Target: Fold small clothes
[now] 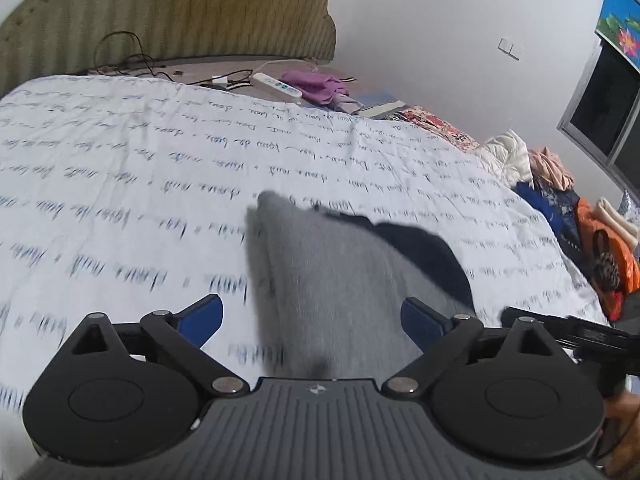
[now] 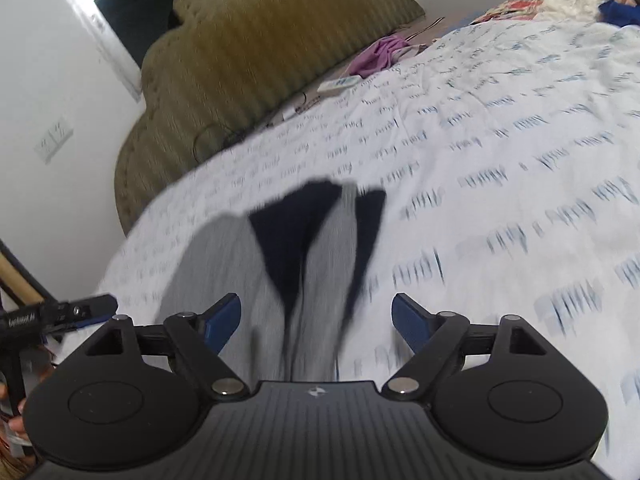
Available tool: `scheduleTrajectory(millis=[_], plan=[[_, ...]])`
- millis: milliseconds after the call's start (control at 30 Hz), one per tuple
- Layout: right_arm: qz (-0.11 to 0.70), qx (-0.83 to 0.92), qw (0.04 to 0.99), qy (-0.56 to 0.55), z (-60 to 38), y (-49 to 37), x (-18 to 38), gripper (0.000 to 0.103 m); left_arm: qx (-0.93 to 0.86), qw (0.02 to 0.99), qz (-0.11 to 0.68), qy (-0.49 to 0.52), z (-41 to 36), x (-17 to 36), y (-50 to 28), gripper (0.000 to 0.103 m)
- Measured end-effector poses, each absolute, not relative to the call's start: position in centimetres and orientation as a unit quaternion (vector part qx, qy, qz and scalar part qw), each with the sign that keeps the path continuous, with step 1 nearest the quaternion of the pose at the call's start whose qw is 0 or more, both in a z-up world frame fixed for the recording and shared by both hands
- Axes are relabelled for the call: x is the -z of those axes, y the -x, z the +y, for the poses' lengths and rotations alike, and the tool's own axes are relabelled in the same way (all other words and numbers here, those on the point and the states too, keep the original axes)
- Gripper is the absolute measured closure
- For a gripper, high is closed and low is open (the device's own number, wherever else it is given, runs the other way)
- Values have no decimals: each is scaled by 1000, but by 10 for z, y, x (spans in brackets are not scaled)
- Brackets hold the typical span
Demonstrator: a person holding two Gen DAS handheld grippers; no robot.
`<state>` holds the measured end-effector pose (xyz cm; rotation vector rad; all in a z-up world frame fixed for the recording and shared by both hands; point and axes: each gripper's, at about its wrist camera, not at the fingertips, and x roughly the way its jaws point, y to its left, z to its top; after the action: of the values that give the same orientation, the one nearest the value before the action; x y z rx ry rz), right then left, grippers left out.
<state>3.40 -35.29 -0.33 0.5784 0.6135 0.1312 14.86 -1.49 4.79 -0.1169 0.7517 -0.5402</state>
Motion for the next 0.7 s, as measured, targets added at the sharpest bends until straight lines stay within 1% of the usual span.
scheduleTrajectory(millis=[100, 167, 267, 300, 367, 400, 433, 467, 500, 533, 567, 700], plan=[[322, -53, 898, -294, -364, -81, 16, 20, 277, 876, 389, 65, -29, -35, -187, 7], [336, -54, 882, -326, -372, -106, 30, 19, 277, 863, 414, 84, -36, -19, -212, 7], [326, -73, 865, -373, -379, -126, 40, 19, 272, 848, 439, 121, -41, 3, -245, 8], [325, -82, 863, -377, -379, -132, 40, 19, 273, 842, 443, 141, -40, 9, -255, 8], [326, -92, 865, -370, -374, -146, 41, 21, 279, 830, 447, 184, -41, 18, -270, 13], [329, -91, 869, -360, -369, -152, 40, 24, 280, 824, 450, 198, -43, 21, -275, 24], [332, -92, 873, -346, -364, -157, 40, 41, 280, 820, 454, 208, -45, 23, -279, 46], [336, -94, 877, -330, -357, -161, 39, 58, 276, 820, 458, 204, -49, 24, -280, 54], [339, -97, 880, -318, -352, -162, 37, 61, 268, 830, 452, 188, -53, 22, -277, 68], [335, -100, 885, -309, -348, -162, 35, 68, 268, 840, 439, 172, -55, 18, -273, 74], [329, -104, 889, -301, -347, -161, 32, 70, 268, 852, 422, 155, -56, 13, -265, 76], [291, -130, 899, -299, -348, -155, 17, 74, 267, 899, 336, 88, -67, -14, -235, 77]])
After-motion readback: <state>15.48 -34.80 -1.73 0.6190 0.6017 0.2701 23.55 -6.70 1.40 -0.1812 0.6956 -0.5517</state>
